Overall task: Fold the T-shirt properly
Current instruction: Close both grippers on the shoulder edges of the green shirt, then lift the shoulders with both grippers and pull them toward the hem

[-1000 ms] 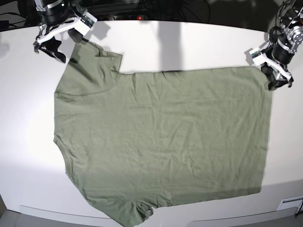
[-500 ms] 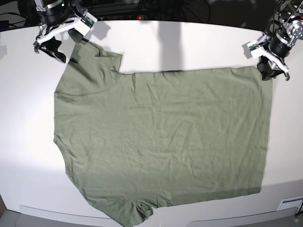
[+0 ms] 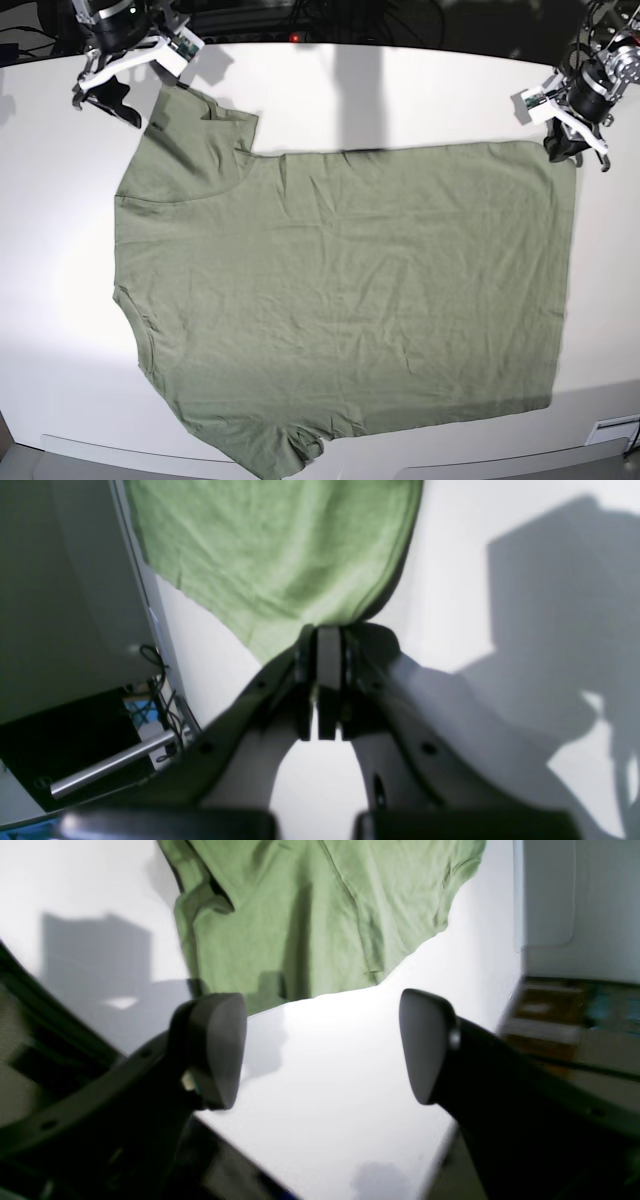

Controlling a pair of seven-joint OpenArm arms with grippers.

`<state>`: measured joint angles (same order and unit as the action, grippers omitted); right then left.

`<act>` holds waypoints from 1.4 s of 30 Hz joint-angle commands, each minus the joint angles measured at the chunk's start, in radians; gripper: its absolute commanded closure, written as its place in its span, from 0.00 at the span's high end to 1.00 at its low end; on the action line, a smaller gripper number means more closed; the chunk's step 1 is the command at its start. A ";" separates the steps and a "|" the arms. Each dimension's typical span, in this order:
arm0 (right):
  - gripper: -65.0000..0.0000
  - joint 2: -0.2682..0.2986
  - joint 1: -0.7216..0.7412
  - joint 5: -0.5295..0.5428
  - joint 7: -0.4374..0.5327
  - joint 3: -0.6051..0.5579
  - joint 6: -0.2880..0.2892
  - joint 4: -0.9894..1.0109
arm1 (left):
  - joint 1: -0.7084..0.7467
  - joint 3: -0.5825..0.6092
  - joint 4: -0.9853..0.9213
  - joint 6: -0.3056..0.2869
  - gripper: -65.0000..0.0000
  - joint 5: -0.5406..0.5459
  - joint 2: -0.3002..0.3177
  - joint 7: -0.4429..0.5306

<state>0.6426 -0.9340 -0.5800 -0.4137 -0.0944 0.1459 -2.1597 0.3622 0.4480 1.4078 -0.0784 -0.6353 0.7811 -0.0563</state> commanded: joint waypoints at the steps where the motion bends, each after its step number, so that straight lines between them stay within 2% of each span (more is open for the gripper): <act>1: 0.73 0.008 -0.008 0.023 0.006 0.003 -0.018 -0.011 | 0.034 0.026 -0.014 -0.085 0.00 0.006 -0.005 -0.026; 4: 0.73 0.008 0.021 0.091 0.010 0.003 -0.001 0.022 | 0.034 0.026 -0.014 -0.085 0.00 0.007 -0.005 -0.025; 11: 0.73 0.002 0.137 0.169 0.014 0.002 0.079 0.169 | 0.034 0.026 -0.014 -0.085 0.00 0.006 -0.005 -0.026; 16: 0.73 0.002 0.155 0.225 0.031 0.002 0.176 0.226 | 0.034 0.026 -0.014 -0.085 0.00 0.007 -0.005 -0.026; 33: 0.71 0.003 0.257 0.214 0.079 0.002 0.177 0.354 | 0.034 0.026 -0.014 -0.085 0.00 0.007 -0.005 -0.026; 36: 0.70 0.003 0.257 0.211 0.093 0.002 0.217 0.354 | 0.034 0.026 -0.014 -0.085 0.00 0.007 -0.005 -0.026; 38: 0.64 0.003 0.257 0.173 0.113 -0.002 0.260 0.354 | 0.034 0.026 -0.014 -0.085 0.00 0.007 -0.005 -0.026; 42: 0.44 0.003 0.257 0.105 0.132 -0.029 0.288 0.354 | 0.034 0.026 -0.014 -0.085 0.00 0.007 -0.005 -0.026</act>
<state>0.6346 -0.6704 -0.4725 -0.2863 -0.1261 0.4244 -1.7992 0.3626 0.4480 1.4094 -0.0784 -0.6350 0.7807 -0.0666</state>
